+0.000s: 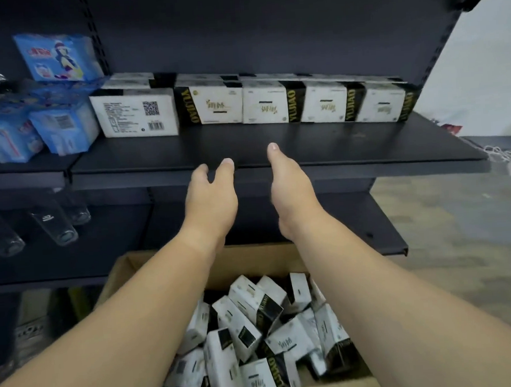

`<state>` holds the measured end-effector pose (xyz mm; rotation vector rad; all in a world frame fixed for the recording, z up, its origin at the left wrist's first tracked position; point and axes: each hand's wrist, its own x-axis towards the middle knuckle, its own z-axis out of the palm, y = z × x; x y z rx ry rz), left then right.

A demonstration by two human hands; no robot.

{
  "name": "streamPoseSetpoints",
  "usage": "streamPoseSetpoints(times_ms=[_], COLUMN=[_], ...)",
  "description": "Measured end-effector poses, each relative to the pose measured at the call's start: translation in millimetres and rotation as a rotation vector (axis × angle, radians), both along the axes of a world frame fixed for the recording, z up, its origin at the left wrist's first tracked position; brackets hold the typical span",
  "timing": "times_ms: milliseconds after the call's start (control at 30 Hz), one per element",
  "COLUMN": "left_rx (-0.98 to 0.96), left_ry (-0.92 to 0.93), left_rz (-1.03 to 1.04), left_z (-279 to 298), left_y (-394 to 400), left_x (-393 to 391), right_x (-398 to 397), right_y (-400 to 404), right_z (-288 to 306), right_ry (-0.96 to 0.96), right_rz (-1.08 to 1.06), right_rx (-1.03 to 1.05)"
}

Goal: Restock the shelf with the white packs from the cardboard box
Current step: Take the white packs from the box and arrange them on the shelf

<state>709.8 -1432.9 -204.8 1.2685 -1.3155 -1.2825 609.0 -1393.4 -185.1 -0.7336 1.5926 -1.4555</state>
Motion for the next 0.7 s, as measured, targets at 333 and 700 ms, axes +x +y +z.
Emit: streamPoseSetpoints(times_ms=[333, 700], left_rx=[0.147, 0.425], left_ry=[-0.042, -0.143], left_rz=[0.024, 0.009], left_z=[-46.2, -151.1], left_y=[25.9, 8.2], left_x=[3.0, 32.6], right_x=[-6.3, 16.1], right_y=[27.1, 13.3], right_z=[-50.6, -148.9], right_ry=[-0.025, -0.112], right_rz=[0.019, 0.050], right_rx=[0.093, 0.391])
